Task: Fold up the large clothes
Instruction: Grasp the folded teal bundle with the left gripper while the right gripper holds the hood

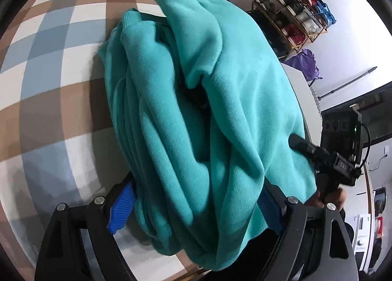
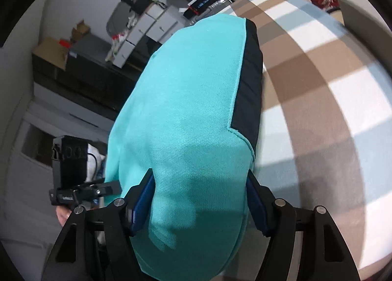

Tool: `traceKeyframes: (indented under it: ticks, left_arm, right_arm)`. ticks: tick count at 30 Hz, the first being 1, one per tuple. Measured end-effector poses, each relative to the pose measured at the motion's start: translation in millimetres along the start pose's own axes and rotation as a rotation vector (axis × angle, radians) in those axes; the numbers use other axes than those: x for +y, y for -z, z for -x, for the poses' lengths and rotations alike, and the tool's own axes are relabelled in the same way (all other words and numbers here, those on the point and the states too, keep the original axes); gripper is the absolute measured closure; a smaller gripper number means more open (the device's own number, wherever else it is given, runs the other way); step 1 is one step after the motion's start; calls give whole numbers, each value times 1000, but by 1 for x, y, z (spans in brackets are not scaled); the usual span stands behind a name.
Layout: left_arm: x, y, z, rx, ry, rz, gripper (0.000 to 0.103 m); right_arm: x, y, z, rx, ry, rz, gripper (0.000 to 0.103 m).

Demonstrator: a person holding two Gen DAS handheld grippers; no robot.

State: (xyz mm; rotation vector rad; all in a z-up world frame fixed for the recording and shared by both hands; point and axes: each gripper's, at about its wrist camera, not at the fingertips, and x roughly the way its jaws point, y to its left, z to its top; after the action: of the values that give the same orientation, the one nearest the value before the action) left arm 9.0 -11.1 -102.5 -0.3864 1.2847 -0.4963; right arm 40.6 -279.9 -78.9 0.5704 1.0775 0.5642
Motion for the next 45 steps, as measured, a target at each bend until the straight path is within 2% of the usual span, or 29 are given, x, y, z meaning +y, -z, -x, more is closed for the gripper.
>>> traceKeyframes:
  ticks: [4,8,11,14,16,17,18,20,22,23,25,28,30,31,33,34,35,36,37,39,40,42,43,45]
  left_arm:
    - [-2,17,2,20,4,-7,19]
    - [-9,37,5,84,10,-57,19]
    - [11,32,12,57,46,22,19]
    - [29,26,11,50,130,94,19]
    - [29,22,7,44,119,78,19]
    - [29,21,6,42,109,74,19]
    - [28,20,4,41,101,70,19]
    - [24,20,2,36,93,67,19]
    - [25,19,2,31,79,64,19]
    - [22,22,0,25,60,62,19]
    - [21,30,-1,15,14,59,19]
    - [16,30,-4,3,-17,68,17]
    - [8,26,-3,-10,-48,38,17]
    - [5,25,-3,-18,-58,31,17]
    - [-2,26,1,-32,-68,16,17]
    - [-6,26,3,-46,-74,2,17]
    - [-9,27,6,-64,-84,-17,17]
    - [-12,28,7,-77,-98,-41,17]
    - [-14,26,8,-80,-104,-53,17]
    - [-11,25,10,-91,-110,-51,18]
    - [-10,25,10,-96,-115,-48,18]
    - [-2,26,9,-81,-119,-41,18]
    - [2,25,6,-71,-109,-25,18]
    - [9,16,3,-49,-43,24,18]
  right_arm:
    - [17,22,3,48,39,74,36]
    - [16,29,13,75,41,78,33]
    - [15,13,25,73,98,50,32]
    - [53,-2,56,-51,242,186,36]
    - [87,-11,67,-85,179,273,42]
    - [110,-16,58,-44,162,322,48]
    - [124,-16,44,1,185,367,54]
    - [150,-15,-3,132,275,460,90]
    - [152,-8,-53,291,346,504,103]
    - [146,0,-70,343,410,532,103]
    - [139,6,-98,405,454,578,103]
    - [133,3,-105,439,444,551,103]
    - [127,-1,-102,405,395,495,103]
    - [127,5,-96,378,378,514,103]
    - [129,10,-82,334,341,562,100]
    - [133,16,-67,318,297,550,93]
    - [130,15,-52,298,245,512,81]
    - [124,14,-35,274,175,466,74]
    - [118,12,-17,234,109,435,63]
    - [108,8,10,140,75,421,47]
    - [104,4,19,107,73,402,34]
    - [82,-10,31,38,78,306,30]
    - [68,-16,33,27,92,253,30]
    - [49,-26,25,42,109,196,30]
